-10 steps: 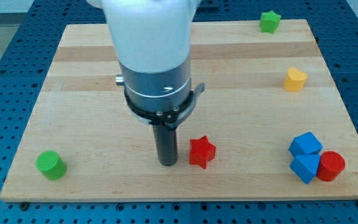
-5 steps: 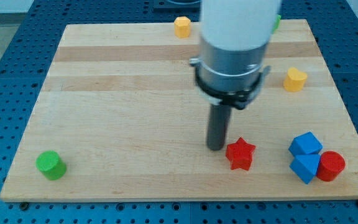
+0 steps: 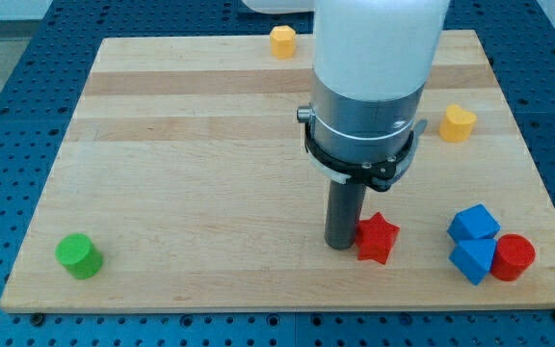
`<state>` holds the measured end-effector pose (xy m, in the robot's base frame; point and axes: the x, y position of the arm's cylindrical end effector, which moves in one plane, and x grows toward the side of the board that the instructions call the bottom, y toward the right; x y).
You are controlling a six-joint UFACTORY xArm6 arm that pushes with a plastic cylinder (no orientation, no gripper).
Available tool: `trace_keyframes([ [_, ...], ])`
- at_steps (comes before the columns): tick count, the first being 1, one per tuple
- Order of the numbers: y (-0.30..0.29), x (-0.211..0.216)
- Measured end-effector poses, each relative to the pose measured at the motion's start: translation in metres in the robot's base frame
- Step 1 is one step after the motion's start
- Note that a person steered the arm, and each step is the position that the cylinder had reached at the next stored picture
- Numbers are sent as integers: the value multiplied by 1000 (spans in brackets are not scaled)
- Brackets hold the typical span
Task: Move the red star into the blue blocks
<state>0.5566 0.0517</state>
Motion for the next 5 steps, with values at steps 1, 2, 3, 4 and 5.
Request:
trace_keyframes([
  [1,1,12],
  [2,9,20],
  [3,10,14],
  [4,10,7],
  [5,11,6],
])
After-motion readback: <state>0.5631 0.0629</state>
